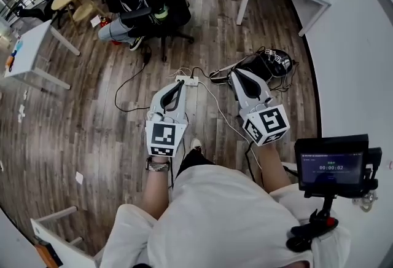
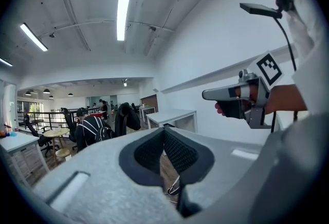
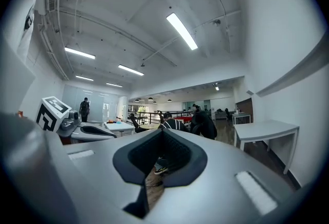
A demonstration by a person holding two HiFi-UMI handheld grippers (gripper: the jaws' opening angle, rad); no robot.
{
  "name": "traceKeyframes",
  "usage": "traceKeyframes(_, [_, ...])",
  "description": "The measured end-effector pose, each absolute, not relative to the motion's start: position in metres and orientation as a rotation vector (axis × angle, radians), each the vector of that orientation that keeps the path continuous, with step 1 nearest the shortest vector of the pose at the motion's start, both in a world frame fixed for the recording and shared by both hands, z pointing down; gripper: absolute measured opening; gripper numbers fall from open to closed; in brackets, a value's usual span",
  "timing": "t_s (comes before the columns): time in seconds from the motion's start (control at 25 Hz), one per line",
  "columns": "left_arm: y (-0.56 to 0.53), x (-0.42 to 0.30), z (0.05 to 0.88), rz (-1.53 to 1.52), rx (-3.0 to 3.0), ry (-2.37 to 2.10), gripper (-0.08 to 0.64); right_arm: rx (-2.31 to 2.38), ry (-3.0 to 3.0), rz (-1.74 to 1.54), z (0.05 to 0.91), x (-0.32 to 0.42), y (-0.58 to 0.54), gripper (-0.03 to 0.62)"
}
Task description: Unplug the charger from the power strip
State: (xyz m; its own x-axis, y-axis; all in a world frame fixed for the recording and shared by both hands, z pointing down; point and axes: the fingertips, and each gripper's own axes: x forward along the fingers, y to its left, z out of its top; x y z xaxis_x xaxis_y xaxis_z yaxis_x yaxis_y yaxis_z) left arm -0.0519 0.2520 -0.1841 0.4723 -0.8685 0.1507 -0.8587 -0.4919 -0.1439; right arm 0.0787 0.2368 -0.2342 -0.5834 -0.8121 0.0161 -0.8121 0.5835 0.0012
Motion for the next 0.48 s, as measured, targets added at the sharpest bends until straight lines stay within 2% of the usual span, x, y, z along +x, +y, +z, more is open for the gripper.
traceKeyframes(0.12, [0.244,-0.048,-0.185,-0.325,-2.657,1.538,0.000,1.459,-2.768,0.042,-0.233,0.083,0.226,0.002])
traceKeyframes(0.32, [0.147,-0.073,-0.167,-0.369,-2.697,1.536,0.000,1.462,-2.754,0.098,-0.220,0.058,0.120,0.002])
traceKeyframes(0.48, [0.117,-0.082,-0.153,-0.409,-2.718,1.538,0.000,1.473,-2.752,0.128,-0.212,0.054,0.092,0.002])
